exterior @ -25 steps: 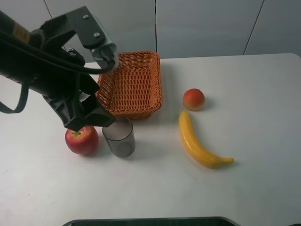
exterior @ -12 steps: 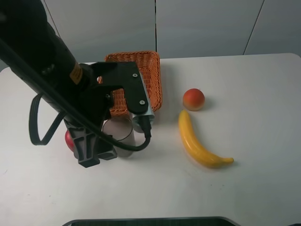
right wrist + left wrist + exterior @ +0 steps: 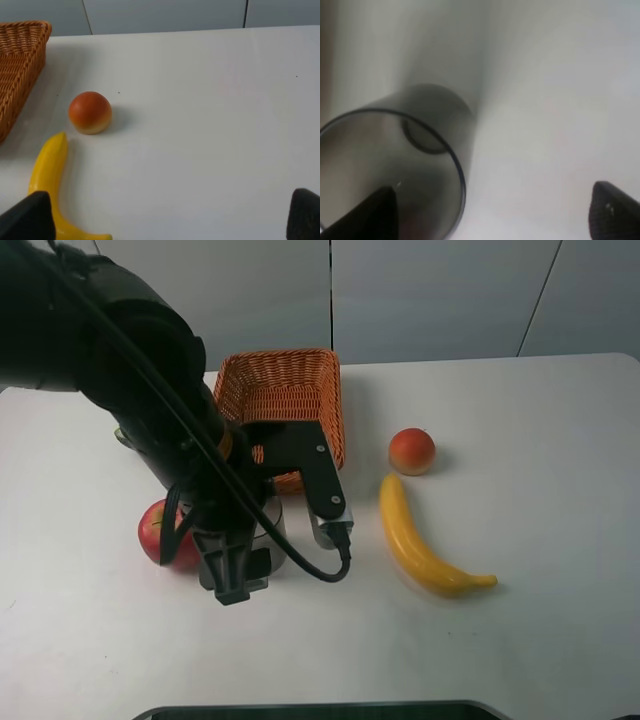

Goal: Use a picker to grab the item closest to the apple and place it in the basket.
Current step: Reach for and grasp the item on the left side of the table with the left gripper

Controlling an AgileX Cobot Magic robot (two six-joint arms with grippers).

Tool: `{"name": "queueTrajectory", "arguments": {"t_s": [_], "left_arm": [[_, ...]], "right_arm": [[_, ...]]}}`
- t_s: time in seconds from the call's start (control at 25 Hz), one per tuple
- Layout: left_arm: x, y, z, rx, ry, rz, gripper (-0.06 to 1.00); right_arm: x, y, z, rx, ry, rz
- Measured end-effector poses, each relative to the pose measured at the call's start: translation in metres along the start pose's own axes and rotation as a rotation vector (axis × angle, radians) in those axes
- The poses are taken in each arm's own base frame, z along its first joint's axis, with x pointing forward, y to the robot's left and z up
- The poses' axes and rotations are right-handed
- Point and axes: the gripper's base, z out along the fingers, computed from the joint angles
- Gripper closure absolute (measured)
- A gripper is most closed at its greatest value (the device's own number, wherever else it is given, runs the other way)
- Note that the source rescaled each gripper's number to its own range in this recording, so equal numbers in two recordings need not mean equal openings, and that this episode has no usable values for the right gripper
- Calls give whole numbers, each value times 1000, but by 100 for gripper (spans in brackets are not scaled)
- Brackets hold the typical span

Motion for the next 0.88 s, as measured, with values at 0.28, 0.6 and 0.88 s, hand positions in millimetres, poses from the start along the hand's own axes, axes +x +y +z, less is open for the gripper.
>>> {"name": "queueTrajectory", "arguments": {"t_s": [0.28,0.6,0.88], "left_arm": [[-2,4,13,-31,15,-6,-3],[-6,5,29,-26,22,-8,-3],[-6,4,46,-10,59,-10,-3]], "right_arm": [[0,0,0,0,0,0],[0,0,0,0,0,0],[0,0,0,0,0,0]]}}
